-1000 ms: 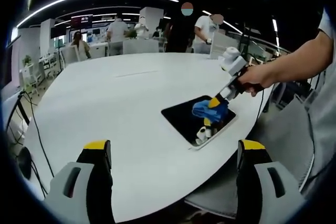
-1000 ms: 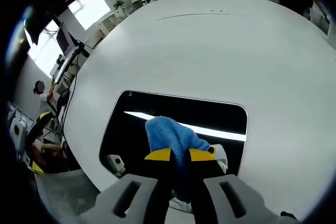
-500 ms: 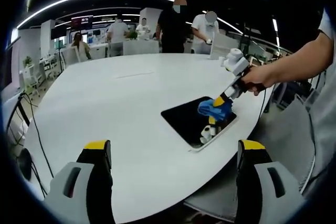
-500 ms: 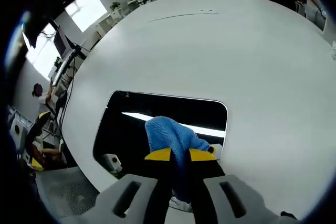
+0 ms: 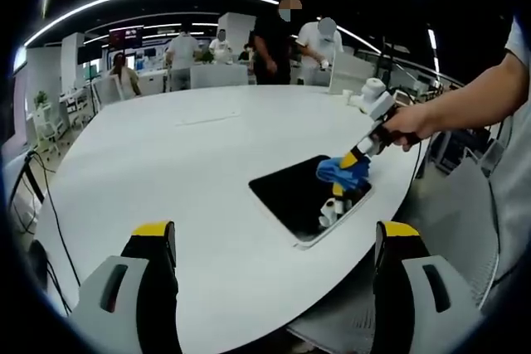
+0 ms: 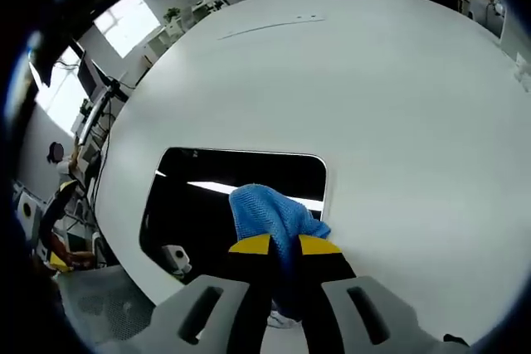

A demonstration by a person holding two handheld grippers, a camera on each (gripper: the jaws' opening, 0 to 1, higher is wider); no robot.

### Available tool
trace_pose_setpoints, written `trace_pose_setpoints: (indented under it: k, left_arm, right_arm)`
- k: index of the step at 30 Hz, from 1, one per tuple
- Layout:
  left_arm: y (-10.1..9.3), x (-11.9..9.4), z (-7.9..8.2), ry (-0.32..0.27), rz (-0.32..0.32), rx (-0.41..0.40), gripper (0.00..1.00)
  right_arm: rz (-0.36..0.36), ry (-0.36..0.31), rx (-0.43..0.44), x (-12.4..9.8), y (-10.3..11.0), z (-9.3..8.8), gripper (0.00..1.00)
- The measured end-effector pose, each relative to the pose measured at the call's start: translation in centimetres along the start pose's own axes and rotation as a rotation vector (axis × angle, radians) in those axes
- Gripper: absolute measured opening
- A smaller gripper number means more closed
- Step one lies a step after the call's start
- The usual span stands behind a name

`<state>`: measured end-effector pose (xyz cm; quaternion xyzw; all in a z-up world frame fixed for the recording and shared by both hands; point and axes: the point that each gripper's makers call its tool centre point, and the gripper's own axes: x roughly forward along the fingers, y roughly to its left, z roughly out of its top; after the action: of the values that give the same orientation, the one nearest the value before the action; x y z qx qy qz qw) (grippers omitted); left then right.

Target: Wipe the mirror surface with the cleaning cloth until all visible marks leave the cleaned area.

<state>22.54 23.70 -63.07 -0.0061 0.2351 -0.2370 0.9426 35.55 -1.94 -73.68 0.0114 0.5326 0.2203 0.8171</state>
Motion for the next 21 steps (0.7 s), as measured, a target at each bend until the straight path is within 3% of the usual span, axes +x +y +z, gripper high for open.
trace_pose_setpoints:
  k: [9, 14, 21]
  left_arm:
    - [-1.4, 0.5, 0.4, 0.005, -0.015, 0.007, 0.99]
    - [-1.3, 0.5, 0.6, 0.003, -0.012, -0.004, 0.99]
    - [-1.6, 0.2, 0.4, 0.0, -0.007, -0.002, 0.99]
  right_arm:
    - [-0.007, -0.003, 0.029, -0.1, -0.4, 0.0, 0.05]
    - [-0.035, -0.006, 0.041, -0.1, -1.4, -0.1, 0.05]
    - [-0.04, -0.013, 0.035, -0.1, -1.2, -0.2, 0.05]
